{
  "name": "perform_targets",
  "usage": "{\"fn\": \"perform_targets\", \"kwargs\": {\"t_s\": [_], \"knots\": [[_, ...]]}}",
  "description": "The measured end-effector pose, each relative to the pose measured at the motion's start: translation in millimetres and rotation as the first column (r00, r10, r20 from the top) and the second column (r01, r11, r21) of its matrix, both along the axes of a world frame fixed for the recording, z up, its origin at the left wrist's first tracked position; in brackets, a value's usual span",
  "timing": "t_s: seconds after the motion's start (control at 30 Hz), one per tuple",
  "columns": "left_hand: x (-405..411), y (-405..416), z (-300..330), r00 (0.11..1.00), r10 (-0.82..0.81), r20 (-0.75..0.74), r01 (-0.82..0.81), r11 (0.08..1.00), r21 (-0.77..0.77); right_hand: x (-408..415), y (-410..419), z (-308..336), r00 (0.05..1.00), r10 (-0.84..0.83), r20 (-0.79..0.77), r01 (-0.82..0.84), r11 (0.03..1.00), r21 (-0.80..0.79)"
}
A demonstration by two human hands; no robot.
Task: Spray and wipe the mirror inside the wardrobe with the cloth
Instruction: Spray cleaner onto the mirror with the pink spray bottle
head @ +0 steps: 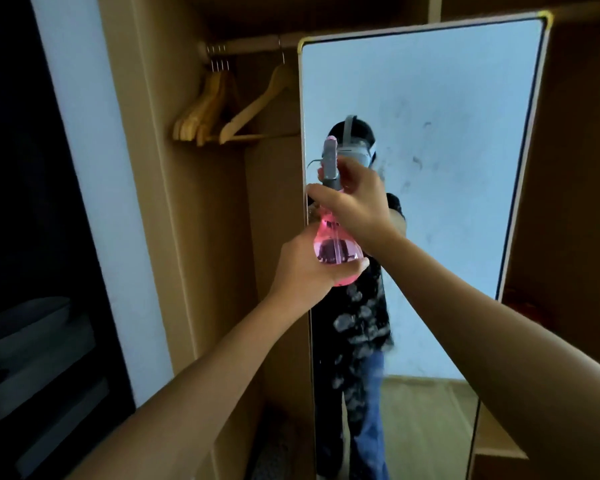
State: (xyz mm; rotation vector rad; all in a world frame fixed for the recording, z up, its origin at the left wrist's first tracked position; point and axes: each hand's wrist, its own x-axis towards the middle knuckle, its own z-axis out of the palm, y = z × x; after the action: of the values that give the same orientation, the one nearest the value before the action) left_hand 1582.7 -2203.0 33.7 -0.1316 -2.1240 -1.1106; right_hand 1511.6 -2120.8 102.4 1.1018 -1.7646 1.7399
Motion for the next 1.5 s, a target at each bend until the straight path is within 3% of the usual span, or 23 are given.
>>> {"fn": "perform_targets", "kwargs": {"t_s": [0.17, 0.43, 1.03, 1.5], "knots": [[7.5, -9.0, 21.6, 0.999, -0.035, -0.014, 0.035, 0.998, -0.052, 11.5, -6.6, 17.4, 0.998, 0.002, 0.068, 0.001, 0.999, -0.048], [2.8, -9.3, 32.2, 1.000, -0.021, -0.022, 0.019, 0.996, -0.086, 10.5, -5.8, 29.9, 0.992, -0.121, 0.027, 0.121, 0.993, 0.002], [-18.3, 18.9, 21.9, 0.992, 0.061, -0.107, -0.068, 0.996, -0.056, -10.8, 17.8, 27.7, 1.000, 0.021, 0.020, -0.022, 0.999, 0.048], [-27.3, 46.2, 18.7, 0.994, -0.023, -0.111, 0.020, 0.999, -0.025, -14.1, 45.9, 23.1, 1.000, 0.009, 0.026, -0.009, 1.000, 0.002]]}}
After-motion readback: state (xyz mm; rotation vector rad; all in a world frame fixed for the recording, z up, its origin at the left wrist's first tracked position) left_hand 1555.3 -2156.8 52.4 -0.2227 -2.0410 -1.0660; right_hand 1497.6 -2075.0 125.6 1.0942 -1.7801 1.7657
